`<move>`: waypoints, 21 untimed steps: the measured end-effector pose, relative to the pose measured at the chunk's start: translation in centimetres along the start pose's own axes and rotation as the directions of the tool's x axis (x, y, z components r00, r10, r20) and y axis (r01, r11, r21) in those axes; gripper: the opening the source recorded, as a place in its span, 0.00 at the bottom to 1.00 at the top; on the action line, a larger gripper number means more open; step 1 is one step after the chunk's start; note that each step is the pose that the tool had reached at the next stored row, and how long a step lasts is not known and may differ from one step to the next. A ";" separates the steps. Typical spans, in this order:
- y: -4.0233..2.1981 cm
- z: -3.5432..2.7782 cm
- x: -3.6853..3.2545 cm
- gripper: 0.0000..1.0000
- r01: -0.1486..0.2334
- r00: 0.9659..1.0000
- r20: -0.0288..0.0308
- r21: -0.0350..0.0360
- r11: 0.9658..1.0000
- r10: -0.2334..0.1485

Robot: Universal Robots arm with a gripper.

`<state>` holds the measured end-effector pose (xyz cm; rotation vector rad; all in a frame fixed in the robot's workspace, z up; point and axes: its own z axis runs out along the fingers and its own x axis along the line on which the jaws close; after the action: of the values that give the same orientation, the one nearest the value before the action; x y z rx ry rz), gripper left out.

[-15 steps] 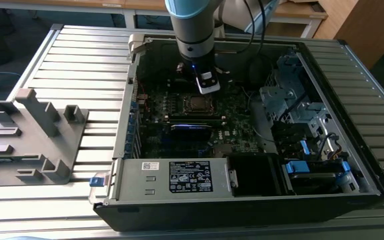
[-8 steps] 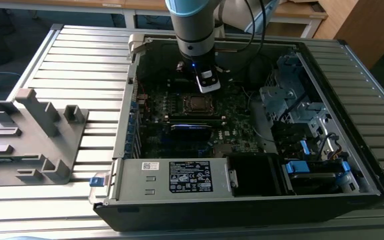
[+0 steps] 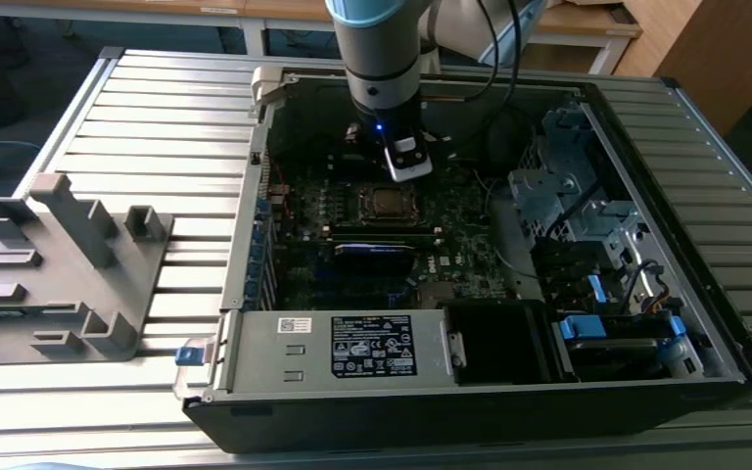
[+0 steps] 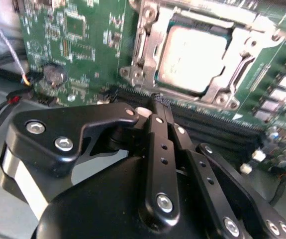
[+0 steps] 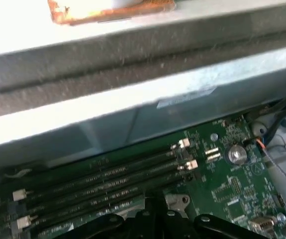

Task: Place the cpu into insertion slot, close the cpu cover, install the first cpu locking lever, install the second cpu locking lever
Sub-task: 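Install the second cpu locking lever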

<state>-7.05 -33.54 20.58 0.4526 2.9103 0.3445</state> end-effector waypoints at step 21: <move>0.01 0.01 -0.02 0.10 0.027 0.999 0.019 0.162 0.986 -0.030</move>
<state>-7.02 -33.54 20.58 0.4345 2.9326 0.0985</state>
